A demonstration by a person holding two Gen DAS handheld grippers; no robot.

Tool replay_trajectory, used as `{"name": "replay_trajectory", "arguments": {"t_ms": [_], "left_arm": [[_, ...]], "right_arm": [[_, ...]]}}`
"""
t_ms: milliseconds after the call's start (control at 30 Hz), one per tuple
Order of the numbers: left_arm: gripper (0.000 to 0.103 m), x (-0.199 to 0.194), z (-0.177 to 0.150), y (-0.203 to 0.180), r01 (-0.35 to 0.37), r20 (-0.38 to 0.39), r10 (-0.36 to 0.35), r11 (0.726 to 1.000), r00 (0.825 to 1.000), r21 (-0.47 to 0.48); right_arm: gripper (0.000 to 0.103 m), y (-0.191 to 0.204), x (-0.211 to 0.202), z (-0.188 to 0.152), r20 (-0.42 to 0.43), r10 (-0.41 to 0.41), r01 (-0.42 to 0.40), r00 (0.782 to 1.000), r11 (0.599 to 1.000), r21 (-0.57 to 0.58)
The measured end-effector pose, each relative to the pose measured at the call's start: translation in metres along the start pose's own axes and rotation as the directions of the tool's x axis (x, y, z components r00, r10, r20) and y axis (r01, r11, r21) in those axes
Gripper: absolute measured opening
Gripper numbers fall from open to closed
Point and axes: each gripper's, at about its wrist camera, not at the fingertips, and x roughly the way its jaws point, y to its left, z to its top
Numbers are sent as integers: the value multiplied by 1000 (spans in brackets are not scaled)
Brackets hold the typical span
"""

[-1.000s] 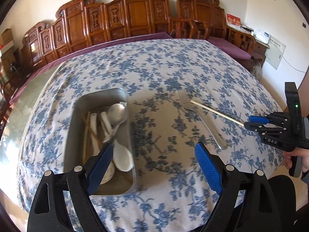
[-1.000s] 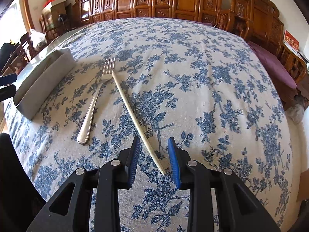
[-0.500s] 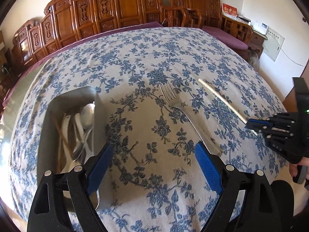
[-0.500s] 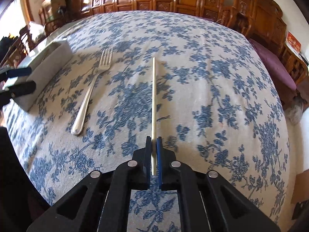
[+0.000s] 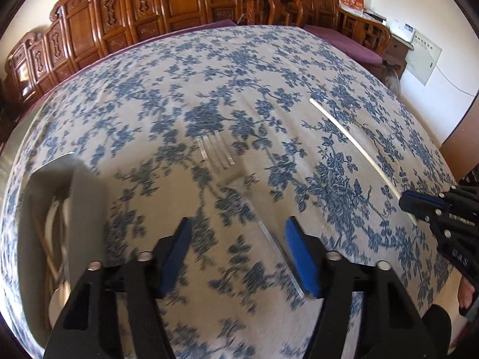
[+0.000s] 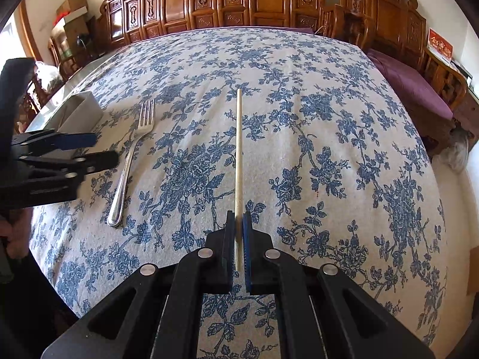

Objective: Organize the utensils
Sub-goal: 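Grasp the metal fork by its handle with the left tool, then carry the metal fork into the tray and open the left tool while the right tool holds the chopstick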

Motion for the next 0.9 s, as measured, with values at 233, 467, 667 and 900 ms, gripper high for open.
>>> {"name": "replay_trajectory", "arguments": {"t_ms": [233,467,667,900], "left_arm": [[34,22,8,-11,-21,-49,22,1000,999,11],[14,21,5,-9,-23,-52,24,999,998,24],[7,18,2,-2,-38,-76,40,999,996,35],[6,8,-6,4,-36,-62,39,998,997,60]], "right_arm": [[6,1,-1,0,2,10,-10,1000,1000,1],[6,5,-1,1,0,14,-14,1000,1000,-5],[6,12,-3,1,-1,17,-17,1000,1000,-22],[6,20,-10,3,10,28,-28,1000,999,-37]]}}
